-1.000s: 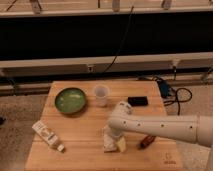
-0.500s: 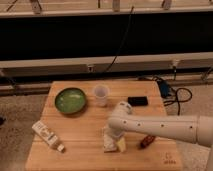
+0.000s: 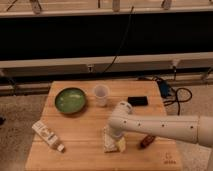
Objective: Wipe the white sponge on the table
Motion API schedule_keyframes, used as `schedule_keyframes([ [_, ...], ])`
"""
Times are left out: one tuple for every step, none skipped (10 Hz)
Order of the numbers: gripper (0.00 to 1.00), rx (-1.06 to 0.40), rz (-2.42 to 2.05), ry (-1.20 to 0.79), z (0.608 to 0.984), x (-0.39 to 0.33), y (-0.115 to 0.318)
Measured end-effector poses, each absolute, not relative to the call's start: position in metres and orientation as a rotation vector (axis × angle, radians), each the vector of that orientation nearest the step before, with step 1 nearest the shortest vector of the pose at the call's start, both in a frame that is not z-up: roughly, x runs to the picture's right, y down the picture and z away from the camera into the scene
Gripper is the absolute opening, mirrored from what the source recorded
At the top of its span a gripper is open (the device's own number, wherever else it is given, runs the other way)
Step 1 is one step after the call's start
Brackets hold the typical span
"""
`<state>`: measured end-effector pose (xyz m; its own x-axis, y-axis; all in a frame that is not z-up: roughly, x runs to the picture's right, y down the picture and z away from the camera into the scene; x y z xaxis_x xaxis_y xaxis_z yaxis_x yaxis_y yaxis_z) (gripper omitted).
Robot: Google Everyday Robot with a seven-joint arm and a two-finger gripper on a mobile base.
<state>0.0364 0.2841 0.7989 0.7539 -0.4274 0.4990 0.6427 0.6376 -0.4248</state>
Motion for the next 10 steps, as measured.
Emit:
schedule_keyframes([
  [0.80, -0.623, -0.644, -0.386, 0.798, 0.031, 0.282],
  [0.80, -0.622, -0.658, -0.394, 0.798, 0.028, 0.281],
  [0.80, -0.620, -0.671, -0.402, 0.798, 0.024, 0.280],
  [0.80, -0.620, -0.679, -0.406, 0.797, 0.023, 0.279],
  [0.80, -0.620, -0.692, -0.407, 0.797, 0.021, 0.278],
  [0.80, -0.620, -0.701, -0.408, 0.797, 0.019, 0.277],
  [0.80, -0.621, -0.710, -0.406, 0.797, 0.018, 0.276],
  [0.80, -0.620, -0.722, -0.400, 0.798, 0.018, 0.275],
  [0.76, -0.620, -0.731, -0.390, 0.798, 0.018, 0.274],
  [0.67, -0.620, -0.737, -0.381, 0.798, 0.018, 0.273],
])
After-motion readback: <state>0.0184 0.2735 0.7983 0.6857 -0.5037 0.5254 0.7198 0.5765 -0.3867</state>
